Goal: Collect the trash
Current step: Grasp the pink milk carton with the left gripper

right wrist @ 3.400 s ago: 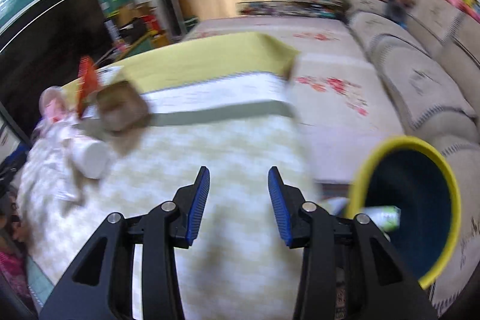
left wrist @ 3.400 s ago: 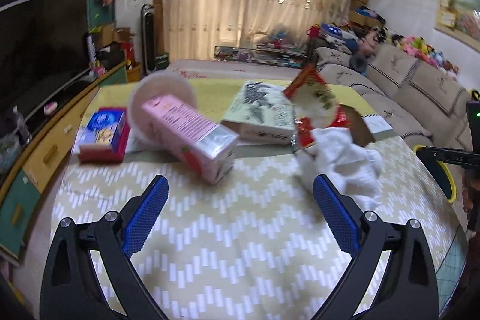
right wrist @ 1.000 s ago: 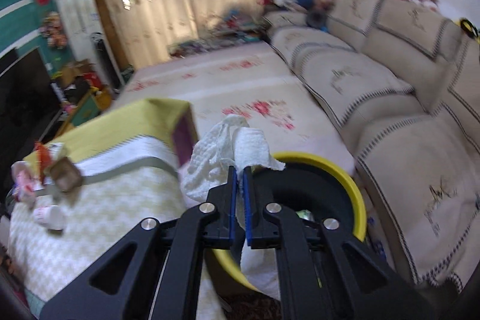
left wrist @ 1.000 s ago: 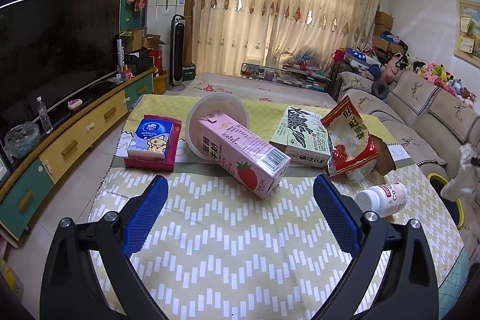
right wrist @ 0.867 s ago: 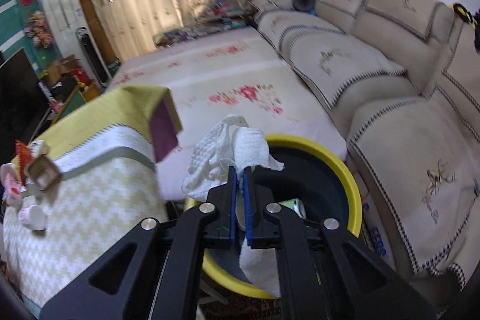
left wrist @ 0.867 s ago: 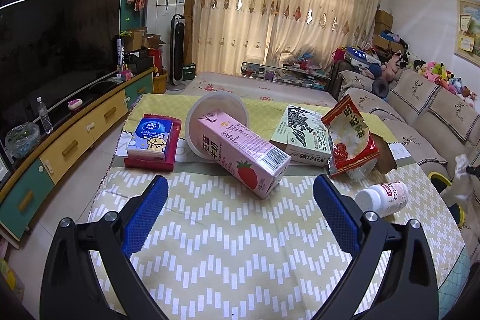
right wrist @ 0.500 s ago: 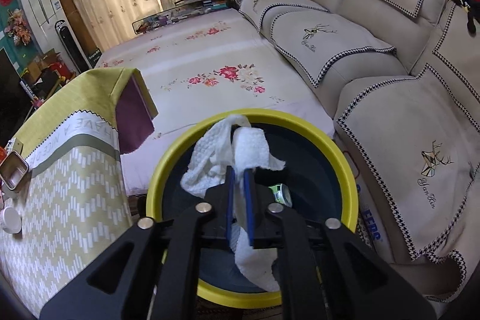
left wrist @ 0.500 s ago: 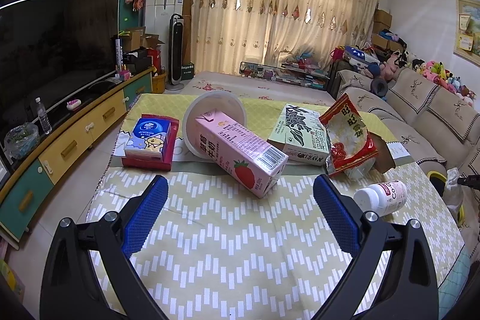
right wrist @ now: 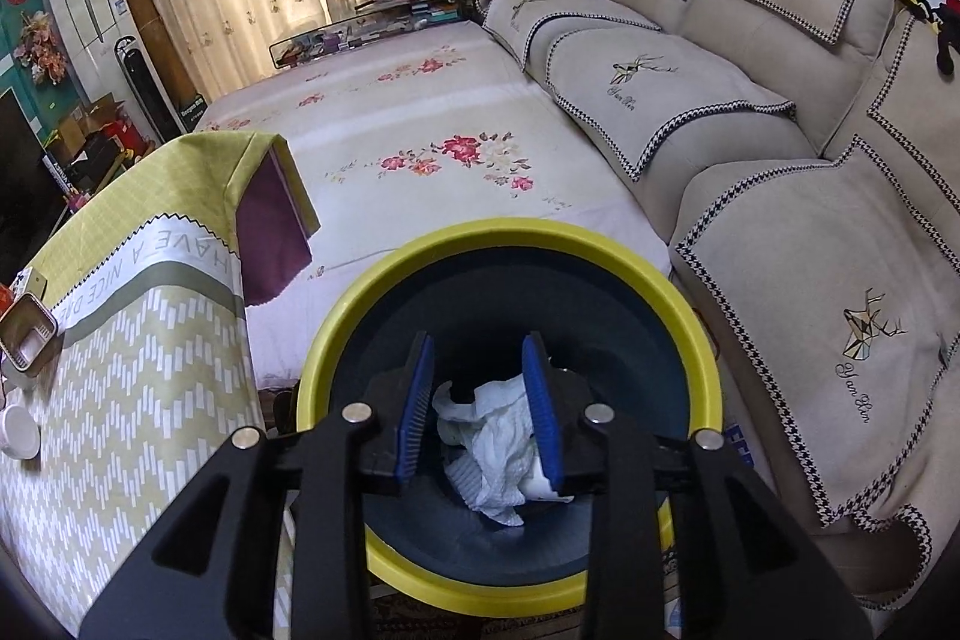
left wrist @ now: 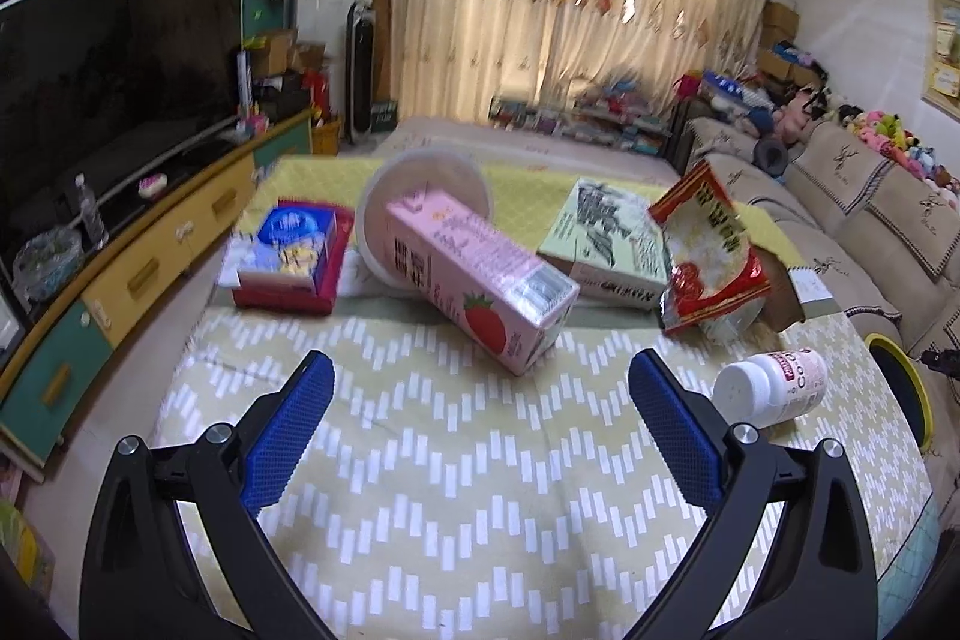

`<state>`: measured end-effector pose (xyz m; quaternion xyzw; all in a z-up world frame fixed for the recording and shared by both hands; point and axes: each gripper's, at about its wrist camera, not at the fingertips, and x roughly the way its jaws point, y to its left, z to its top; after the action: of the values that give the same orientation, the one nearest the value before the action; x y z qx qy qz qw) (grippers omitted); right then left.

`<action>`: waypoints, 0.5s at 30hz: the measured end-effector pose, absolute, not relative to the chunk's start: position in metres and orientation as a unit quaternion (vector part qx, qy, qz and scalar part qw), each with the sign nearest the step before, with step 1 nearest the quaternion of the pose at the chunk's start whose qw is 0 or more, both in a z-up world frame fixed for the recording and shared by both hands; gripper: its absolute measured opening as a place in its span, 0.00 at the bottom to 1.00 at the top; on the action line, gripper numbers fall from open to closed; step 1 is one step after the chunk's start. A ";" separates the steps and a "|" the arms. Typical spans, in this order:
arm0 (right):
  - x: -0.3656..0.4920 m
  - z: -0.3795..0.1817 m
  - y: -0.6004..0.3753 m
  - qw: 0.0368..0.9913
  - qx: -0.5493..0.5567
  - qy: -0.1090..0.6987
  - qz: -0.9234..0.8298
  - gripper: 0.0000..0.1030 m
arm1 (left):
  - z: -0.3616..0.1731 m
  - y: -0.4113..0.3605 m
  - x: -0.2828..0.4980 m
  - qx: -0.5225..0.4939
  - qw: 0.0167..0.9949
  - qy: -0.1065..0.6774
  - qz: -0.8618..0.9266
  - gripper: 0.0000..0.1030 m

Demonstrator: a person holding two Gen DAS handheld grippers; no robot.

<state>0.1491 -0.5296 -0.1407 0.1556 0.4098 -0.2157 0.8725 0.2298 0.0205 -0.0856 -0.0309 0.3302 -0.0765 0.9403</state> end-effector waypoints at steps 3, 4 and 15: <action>0.149 -0.142 -0.531 0.873 0.153 0.410 -0.214 0.31 | -0.085 0.013 0.238 -0.033 0.933 0.352 -0.070 0.94; 0.150 -0.143 -0.532 0.874 0.153 0.410 -0.212 0.32 | -0.084 0.012 0.241 -0.035 0.931 0.358 -0.067 0.94; 0.157 -0.151 -0.531 0.878 0.154 0.411 -0.190 0.34 | -0.075 0.012 0.309 -0.112 0.887 0.447 -0.038 0.94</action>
<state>0.1567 -0.5309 -0.1513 0.1543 0.4111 -0.1900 0.8781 0.3093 0.0122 -0.0745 -0.1121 0.4473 -0.0383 0.8865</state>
